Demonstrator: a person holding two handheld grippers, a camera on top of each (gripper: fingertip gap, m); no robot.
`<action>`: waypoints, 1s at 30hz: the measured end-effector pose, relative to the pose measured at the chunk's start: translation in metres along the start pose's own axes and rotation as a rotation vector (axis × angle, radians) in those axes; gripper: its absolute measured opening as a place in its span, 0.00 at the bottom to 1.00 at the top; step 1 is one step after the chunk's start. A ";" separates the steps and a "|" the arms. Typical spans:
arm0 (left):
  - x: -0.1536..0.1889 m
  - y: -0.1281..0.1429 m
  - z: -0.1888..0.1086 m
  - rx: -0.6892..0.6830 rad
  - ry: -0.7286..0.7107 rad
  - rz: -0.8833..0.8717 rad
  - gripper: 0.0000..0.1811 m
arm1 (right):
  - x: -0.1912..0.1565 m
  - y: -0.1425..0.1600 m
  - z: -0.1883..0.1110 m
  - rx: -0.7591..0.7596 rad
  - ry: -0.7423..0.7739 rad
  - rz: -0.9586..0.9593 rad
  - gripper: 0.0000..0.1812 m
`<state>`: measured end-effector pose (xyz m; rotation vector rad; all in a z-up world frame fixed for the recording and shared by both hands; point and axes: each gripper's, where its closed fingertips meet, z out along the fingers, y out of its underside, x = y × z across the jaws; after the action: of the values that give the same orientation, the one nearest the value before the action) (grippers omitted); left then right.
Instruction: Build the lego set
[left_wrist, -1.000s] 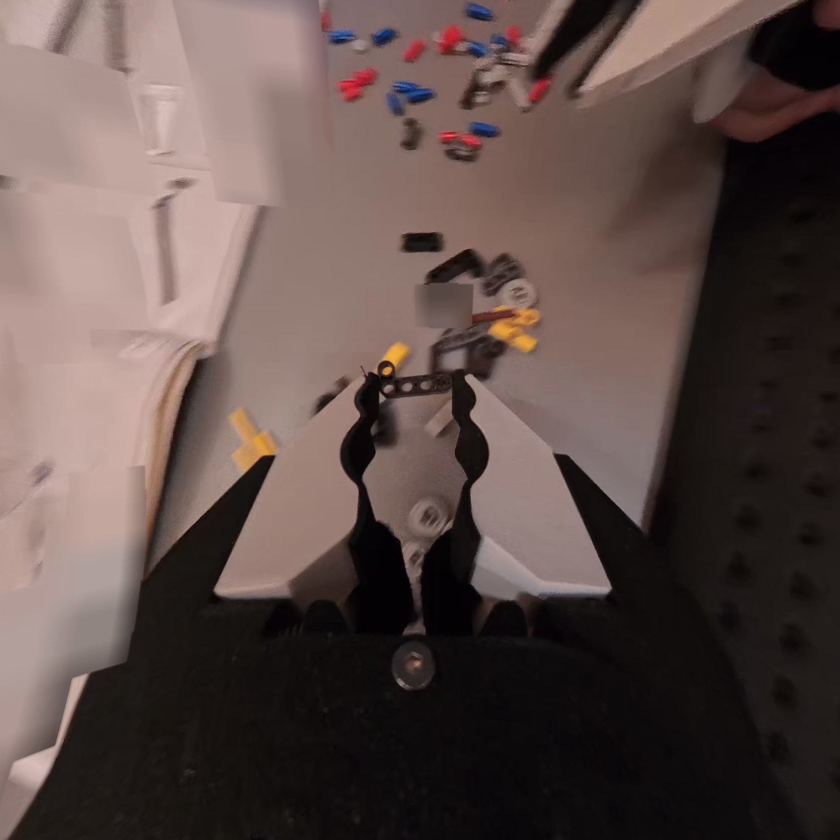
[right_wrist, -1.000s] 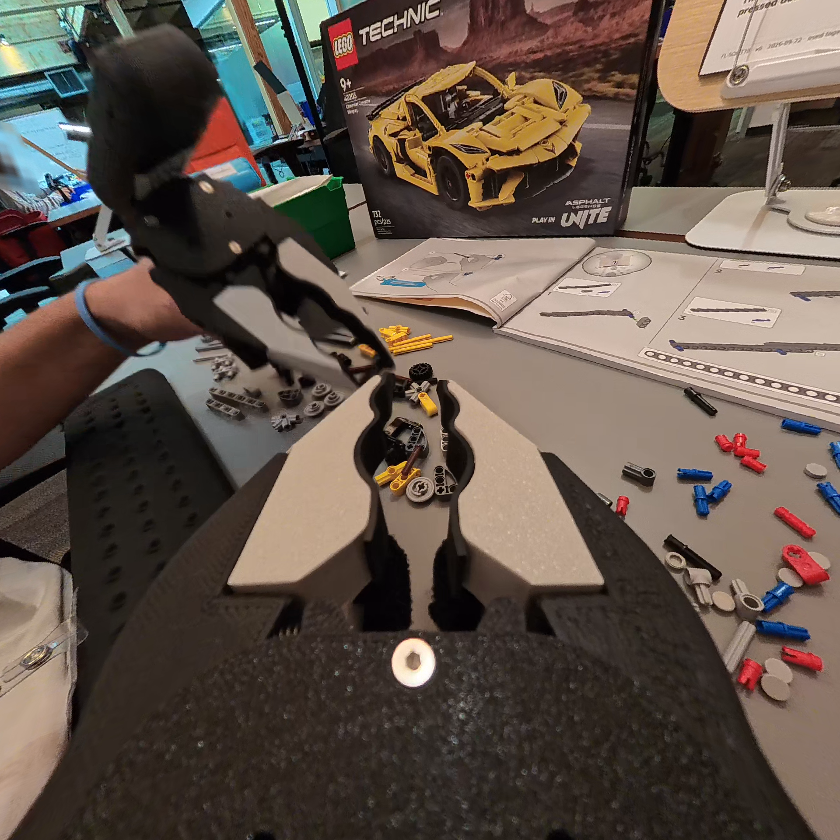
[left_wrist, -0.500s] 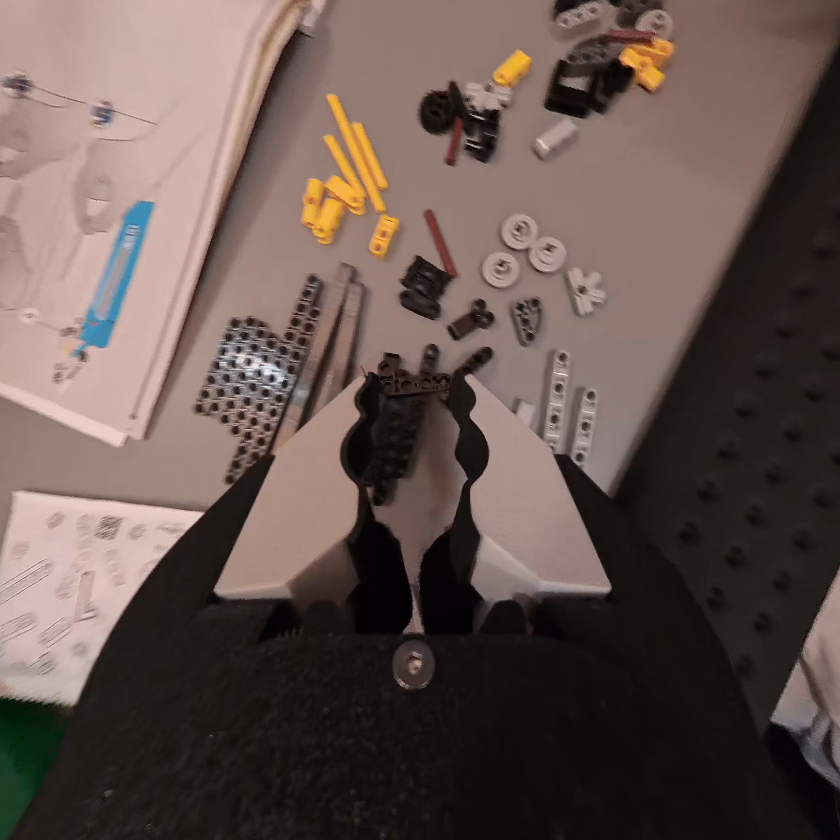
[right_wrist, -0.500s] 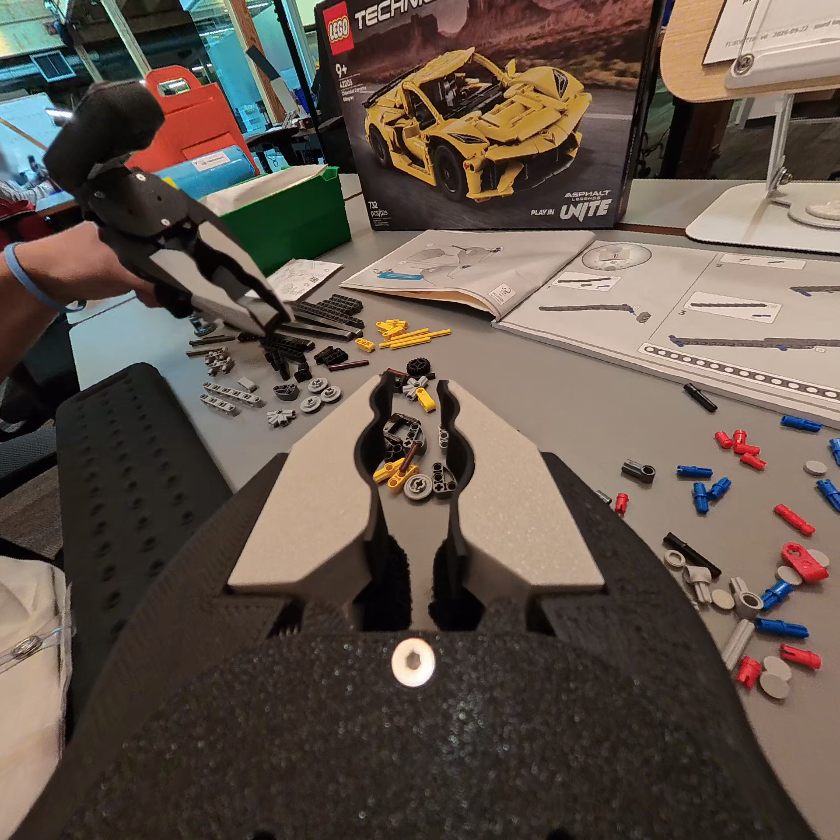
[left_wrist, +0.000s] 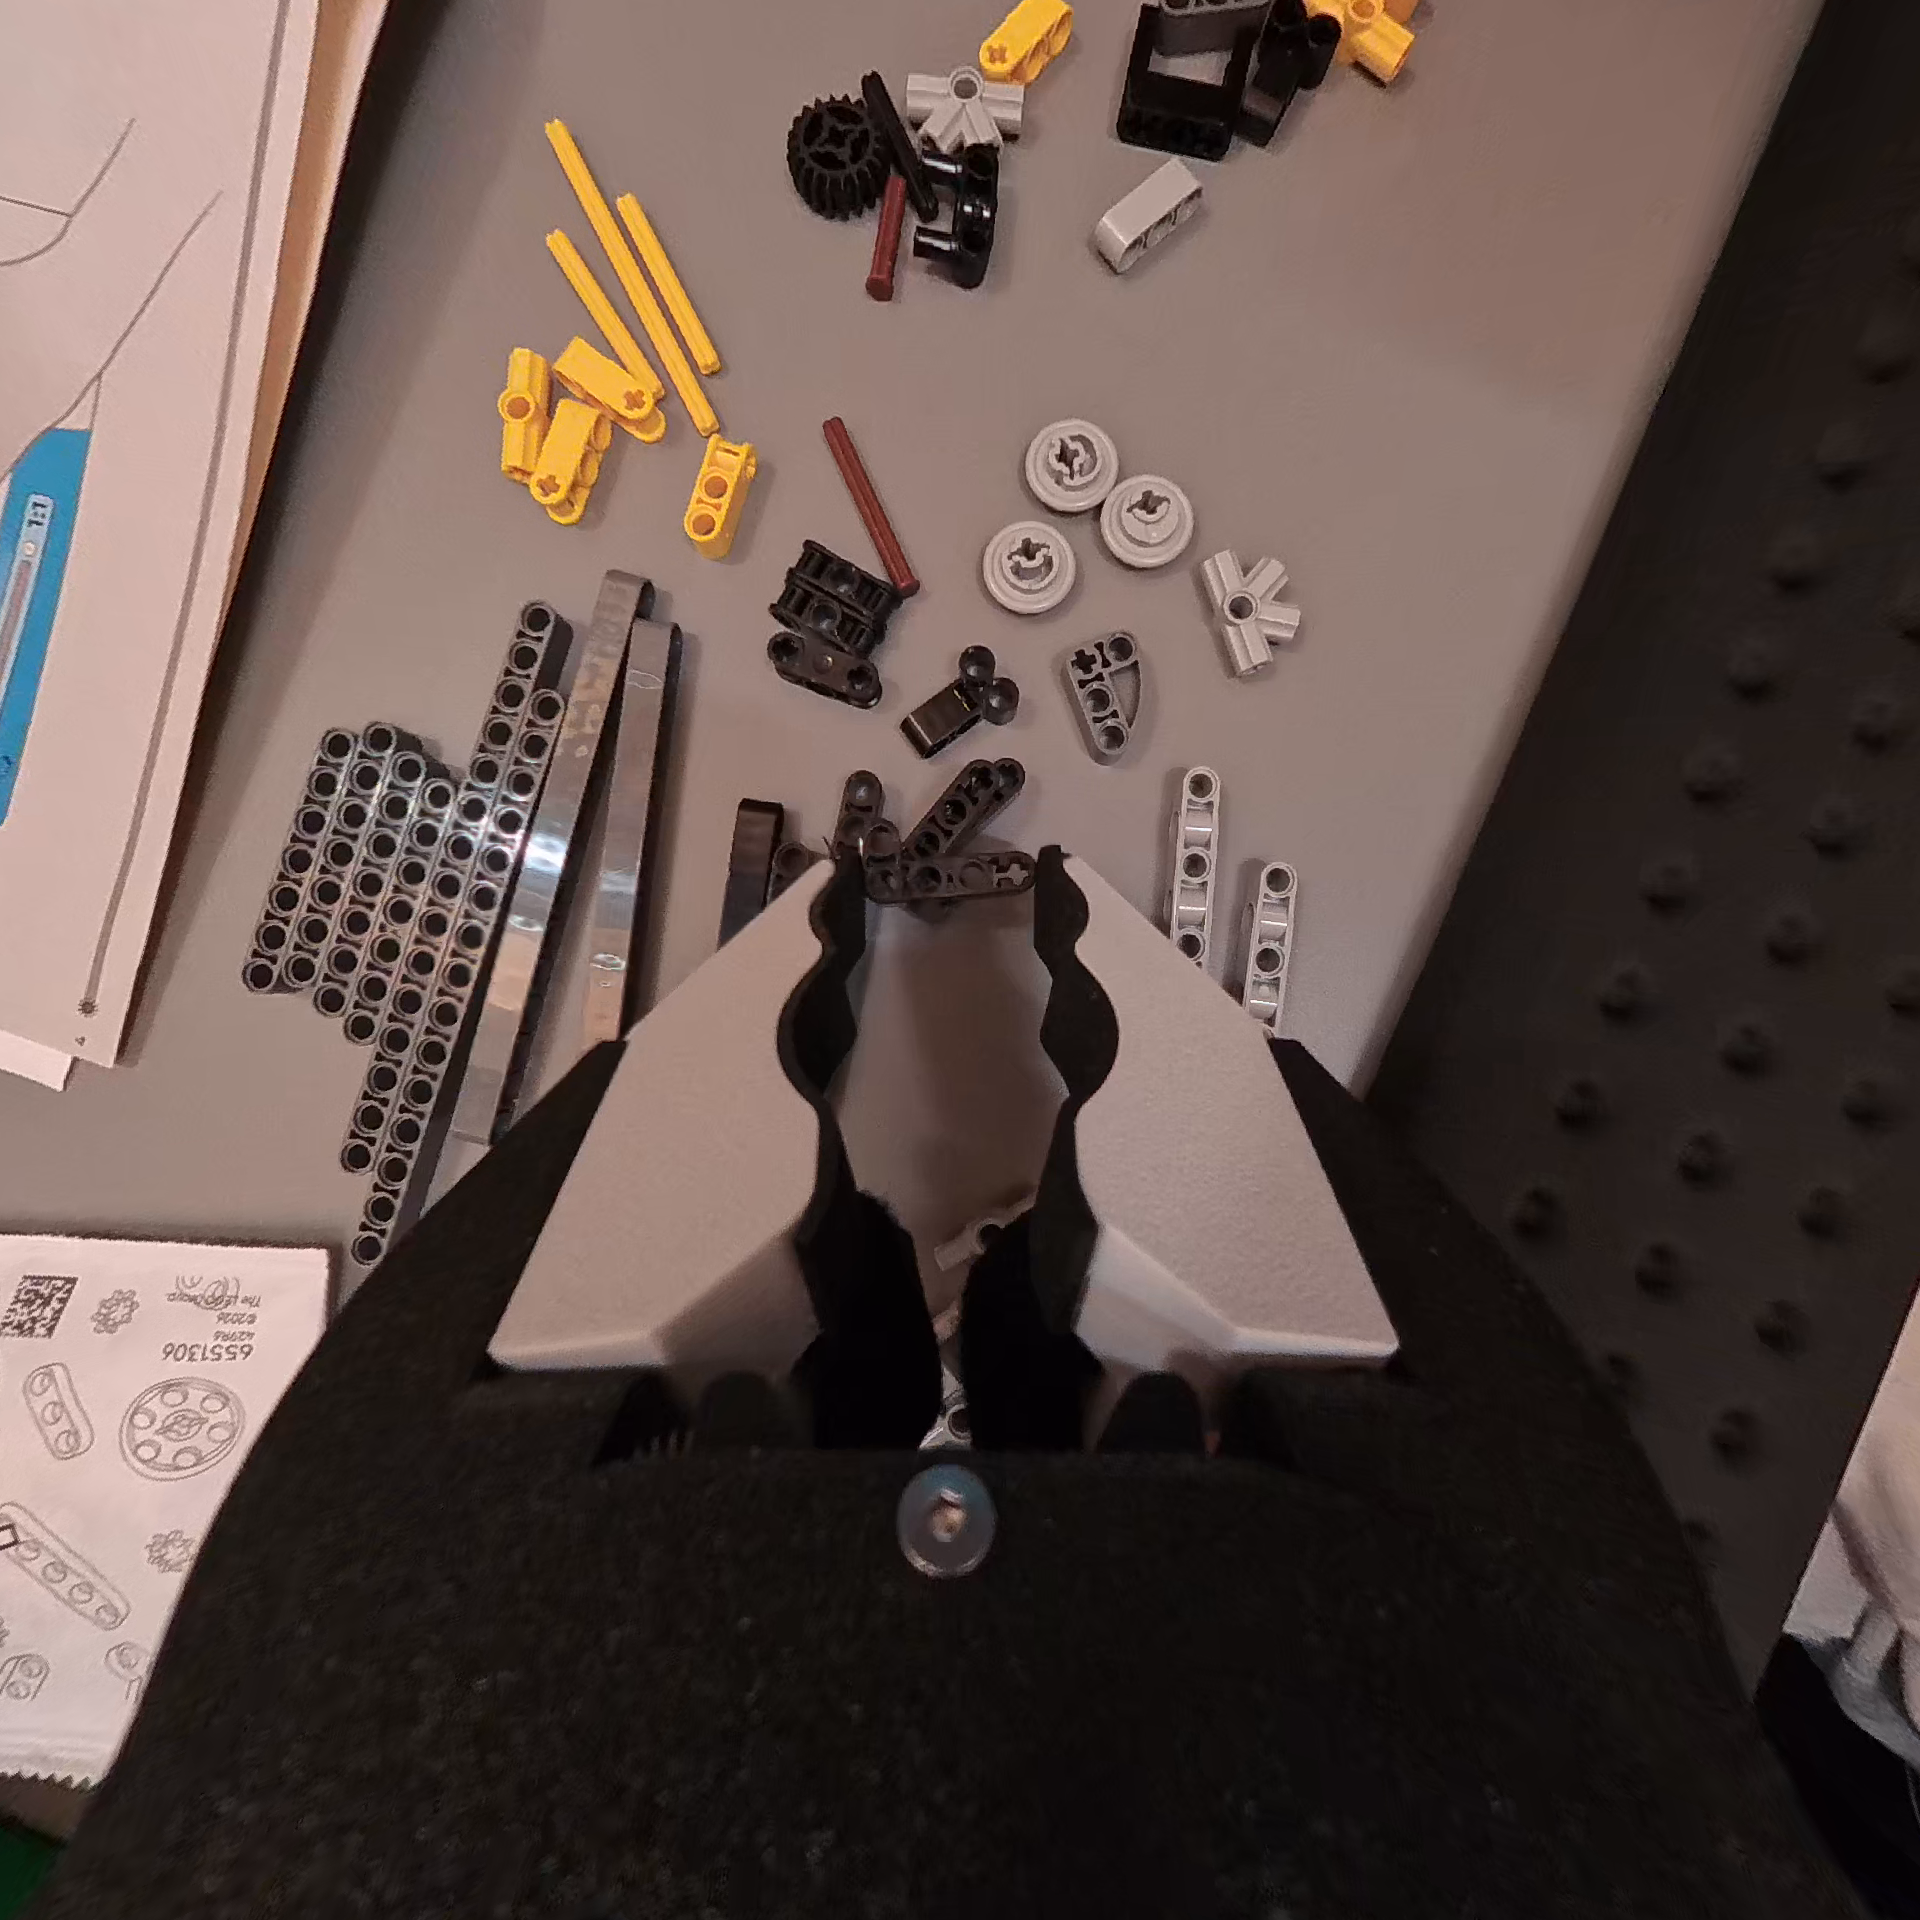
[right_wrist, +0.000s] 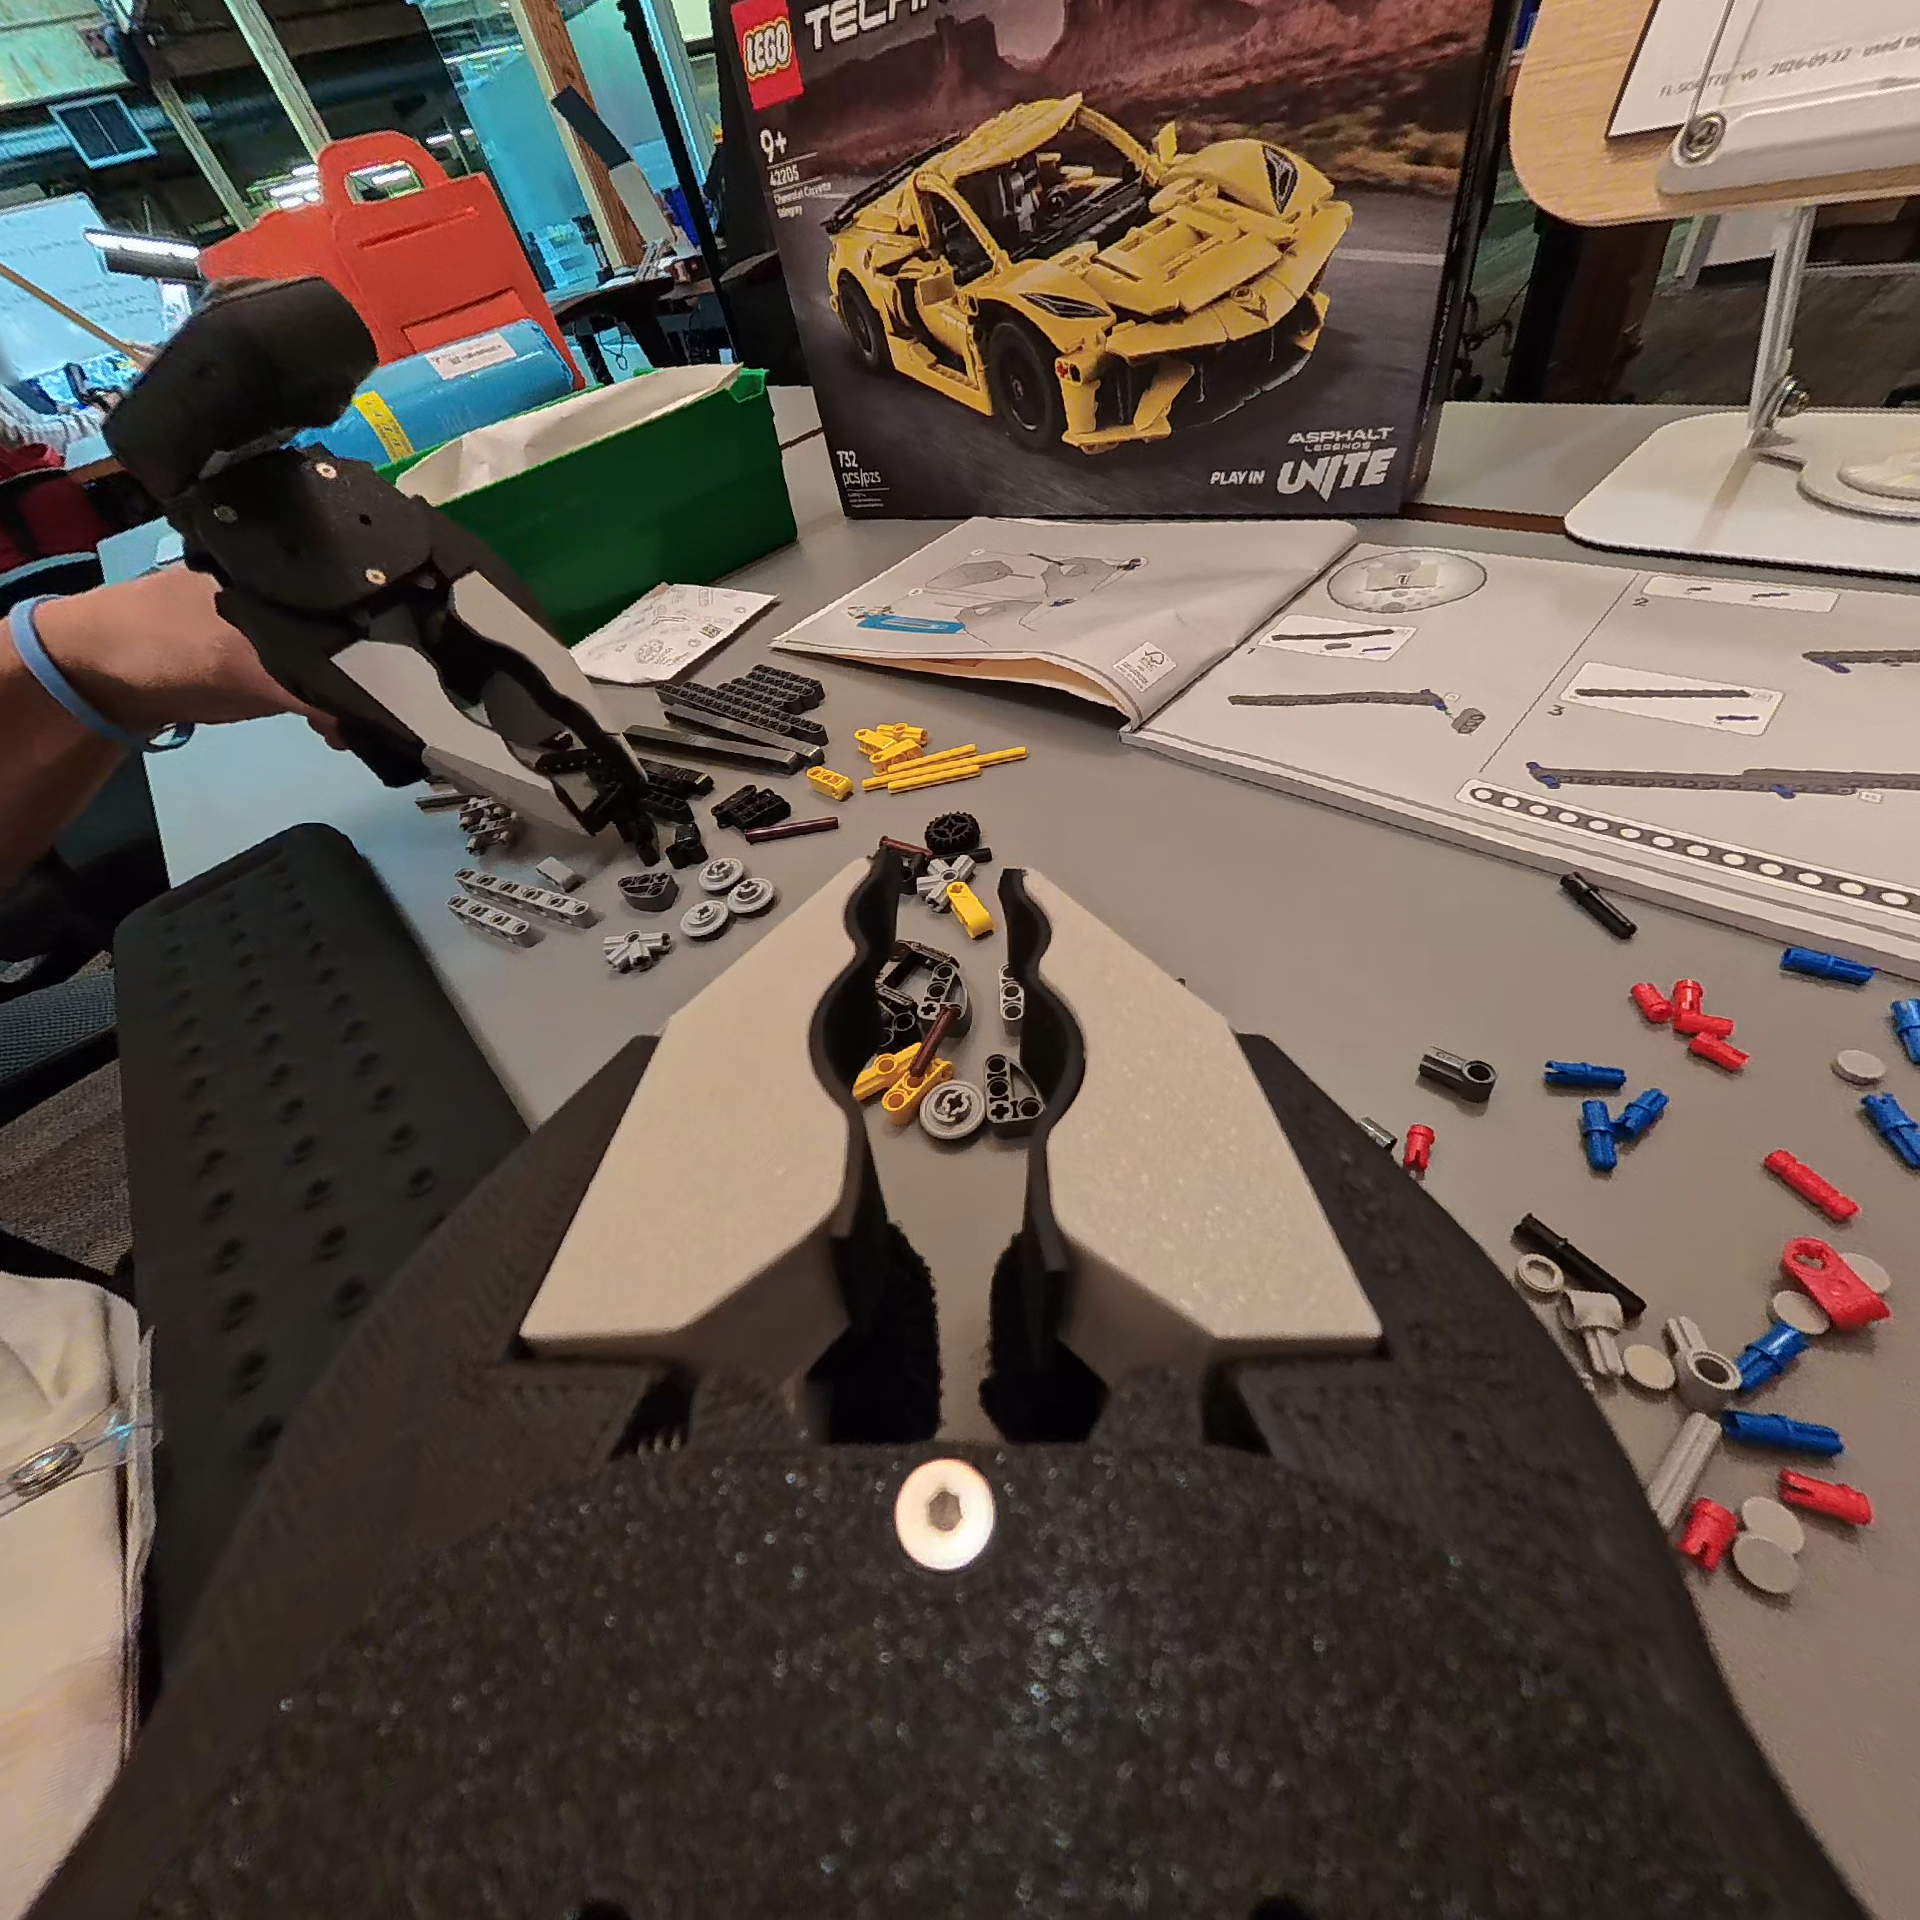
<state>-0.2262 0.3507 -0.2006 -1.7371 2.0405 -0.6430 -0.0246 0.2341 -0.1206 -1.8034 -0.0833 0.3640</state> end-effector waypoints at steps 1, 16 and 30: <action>0.001 0.001 0.001 -0.008 -0.001 0.002 0.17 | 0.000 0.000 0.000 0.001 0.000 0.000 0.11; 0.001 0.026 -0.013 -0.070 -0.085 -0.091 0.17 | -0.001 0.001 0.001 -0.007 -0.004 -0.007 0.11; 0.010 0.014 -0.003 -0.032 -0.043 -0.235 0.20 | -0.002 0.001 0.000 -0.004 -0.007 -0.004 0.11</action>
<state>-0.2404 0.3427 -0.2060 -2.0111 1.8426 -0.6391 -0.0264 0.2338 -0.1212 -1.8062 -0.0927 0.3675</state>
